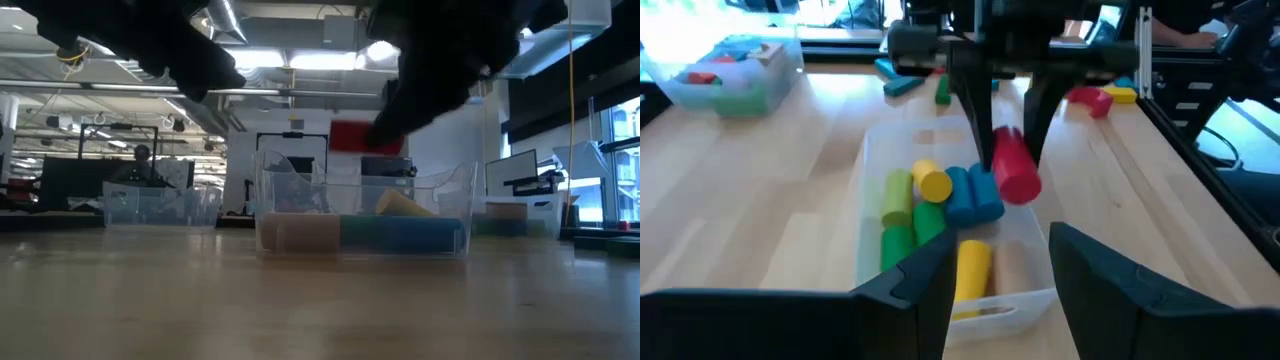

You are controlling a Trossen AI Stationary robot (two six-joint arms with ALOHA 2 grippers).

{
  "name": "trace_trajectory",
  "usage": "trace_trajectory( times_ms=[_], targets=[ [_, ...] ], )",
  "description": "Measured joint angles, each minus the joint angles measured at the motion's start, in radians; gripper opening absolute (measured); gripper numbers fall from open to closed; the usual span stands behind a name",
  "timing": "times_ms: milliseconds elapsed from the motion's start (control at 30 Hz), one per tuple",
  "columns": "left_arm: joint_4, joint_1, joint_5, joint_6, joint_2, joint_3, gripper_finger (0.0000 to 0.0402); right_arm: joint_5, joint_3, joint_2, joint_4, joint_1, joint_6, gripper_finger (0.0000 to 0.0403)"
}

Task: Sort blocks by size
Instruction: Put the red cylindrical block into the bottom transparent bin, then put the yellow arch block into the top right transparent bin

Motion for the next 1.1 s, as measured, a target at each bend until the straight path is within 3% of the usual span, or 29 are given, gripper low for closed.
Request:
trace_trajectory(
  times_ms=[333, 600, 767, 1100],
  targets=[
    [-0.032, -0.004, 0.0, -0.013, 0.0, 0.0, 0.0155, -0.008, 0.0, 0.037, 0.038, -0.004, -0.022, 0.0157],
    [-0.03, -0.002, 0.0, -0.013, 0.0, 0.0, 0.0155, -0.109, 0.0, 0.033, 0.015, -0.003, -0.024, 0.0241],
    [-0.016, -0.002, 0.0, -0.013, 0.0, 0.0, 0.0155, -0.144, 0.021, -0.047, -0.163, -0.002, 0.038, 0.0272],
    [0.13, 0.003, -0.002, 0.058, 0.0, 0.001, 0.0155, -0.131, 0.139, -0.205, -0.63, 0.069, 0.229, 0.0275]
  ],
)
